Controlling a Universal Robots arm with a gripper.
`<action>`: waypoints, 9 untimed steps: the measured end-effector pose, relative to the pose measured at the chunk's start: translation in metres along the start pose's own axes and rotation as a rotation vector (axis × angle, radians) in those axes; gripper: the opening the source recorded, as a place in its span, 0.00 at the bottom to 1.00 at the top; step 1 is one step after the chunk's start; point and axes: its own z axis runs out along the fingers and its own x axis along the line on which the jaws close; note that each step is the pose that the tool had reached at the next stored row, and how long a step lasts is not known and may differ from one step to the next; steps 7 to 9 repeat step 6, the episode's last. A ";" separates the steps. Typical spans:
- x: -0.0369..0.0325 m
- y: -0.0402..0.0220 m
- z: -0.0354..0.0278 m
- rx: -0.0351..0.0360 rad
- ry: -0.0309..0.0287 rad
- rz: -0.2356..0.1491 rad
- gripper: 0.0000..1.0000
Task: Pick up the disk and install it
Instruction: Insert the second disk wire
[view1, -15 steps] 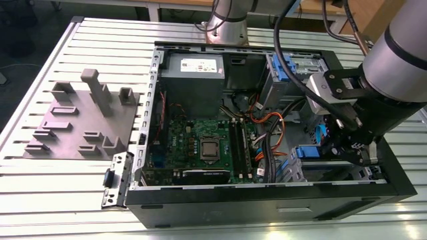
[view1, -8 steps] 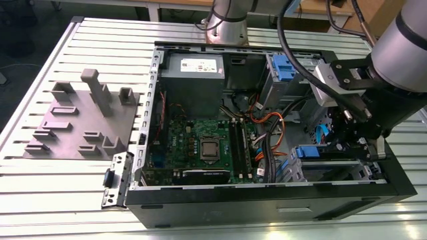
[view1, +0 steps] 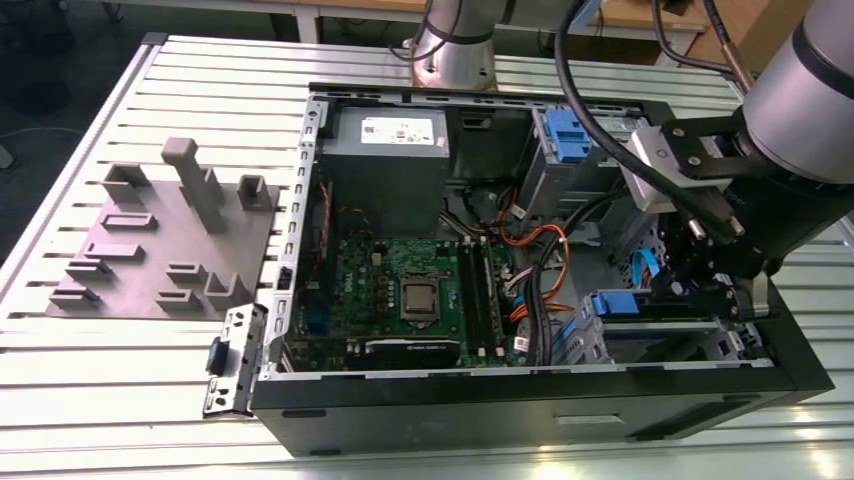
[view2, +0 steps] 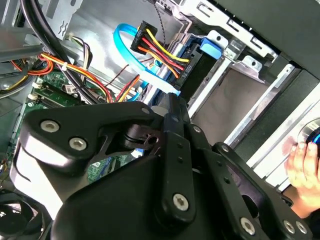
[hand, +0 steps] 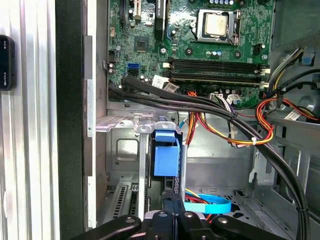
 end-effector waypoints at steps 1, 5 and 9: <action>0.0000 0.0000 0.0000 -0.0001 0.0000 0.000 0.11; 0.0000 0.0000 0.0000 -0.0004 0.0000 0.000 0.11; 0.0000 0.0000 0.0000 -0.0004 0.0000 0.000 0.11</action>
